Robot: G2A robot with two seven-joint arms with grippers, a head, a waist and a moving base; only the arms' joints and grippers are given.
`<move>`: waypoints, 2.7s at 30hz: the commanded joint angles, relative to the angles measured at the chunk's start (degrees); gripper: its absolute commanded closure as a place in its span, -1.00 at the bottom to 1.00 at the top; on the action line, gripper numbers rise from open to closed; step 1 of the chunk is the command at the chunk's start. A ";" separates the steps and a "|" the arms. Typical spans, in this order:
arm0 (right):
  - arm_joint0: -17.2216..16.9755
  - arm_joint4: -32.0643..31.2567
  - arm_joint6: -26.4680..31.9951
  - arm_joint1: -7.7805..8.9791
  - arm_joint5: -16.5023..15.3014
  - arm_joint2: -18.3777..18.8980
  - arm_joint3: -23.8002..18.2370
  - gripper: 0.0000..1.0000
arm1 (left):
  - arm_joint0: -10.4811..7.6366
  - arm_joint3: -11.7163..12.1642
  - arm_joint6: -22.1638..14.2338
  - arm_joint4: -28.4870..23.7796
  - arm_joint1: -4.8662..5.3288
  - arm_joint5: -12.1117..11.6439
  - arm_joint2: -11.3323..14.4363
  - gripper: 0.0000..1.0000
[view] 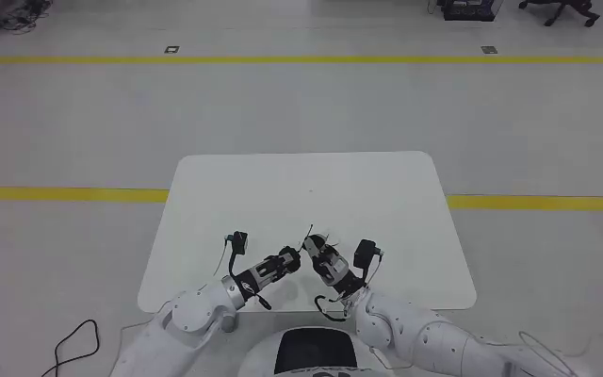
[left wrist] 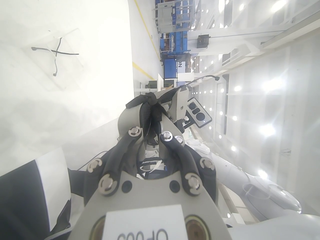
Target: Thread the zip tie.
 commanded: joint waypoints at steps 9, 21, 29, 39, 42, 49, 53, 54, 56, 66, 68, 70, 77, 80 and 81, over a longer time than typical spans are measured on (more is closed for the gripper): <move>-0.06 -0.08 0.06 -0.14 0.00 0.00 0.41 1.00 | 0.09 -0.10 -0.10 0.00 0.06 -0.13 0.20 1.00; -0.19 -1.29 -2.03 -0.09 0.00 0.00 0.19 1.00 | -0.08 0.08 0.28 0.04 0.09 -0.03 0.49 1.00; -0.21 -0.88 -1.49 -0.04 0.00 0.00 0.39 1.00 | -0.17 0.08 0.31 0.13 0.12 -0.13 0.63 1.00; -0.14 -0.32 -0.81 -0.22 0.00 0.00 0.63 1.00 | -0.21 -0.03 0.23 0.14 0.19 0.02 0.74 1.00; -0.09 -0.20 -0.69 -0.23 0.00 0.00 0.74 1.00 | -0.32 -0.02 0.22 0.12 0.19 0.13 0.82 1.00; -0.03 -0.10 -0.53 -0.25 0.00 0.00 1.07 1.00 | -0.49 -0.02 0.31 0.09 0.21 0.26 0.90 1.00; -0.04 -0.20 -0.57 -0.29 0.00 0.00 1.25 1.00 | -0.53 -0.04 0.36 0.15 0.23 0.27 0.94 1.00; -0.04 -0.24 -0.57 -0.31 0.00 0.00 1.28 1.00 | -0.54 -0.03 0.35 0.15 0.23 0.26 0.94 1.00; -0.06 -0.34 -0.56 -0.34 0.00 0.00 1.35 1.00 | -0.56 -0.01 0.33 0.17 0.25 0.23 0.95 1.00; -0.12 -0.83 -0.41 -0.51 0.00 0.00 1.37 1.00 | -0.64 0.13 0.84 0.67 0.27 0.34 1.15 1.00; -0.16 -1.00 -0.49 -0.51 0.00 0.00 1.21 1.00 | -0.66 0.14 0.95 0.74 0.27 0.36 1.21 1.00; -0.21 -1.22 -0.65 -0.48 0.00 0.00 0.93 1.00 | -0.68 0.22 1.04 0.77 0.26 0.37 1.28 1.00; -0.34 -1.25 -0.33 -0.33 0.00 0.00 0.66 1.00 | -0.83 0.44 1.11 0.54 0.24 0.26 1.46 1.00; -0.34 -1.12 -0.09 -0.33 0.00 0.00 0.71 1.00 | -0.86 0.51 1.10 0.48 0.24 0.18 1.51 1.00; -0.35 -1.08 -0.04 -0.33 0.00 0.00 0.73 1.00 | -0.87 0.52 1.10 0.46 0.24 0.14 1.52 1.00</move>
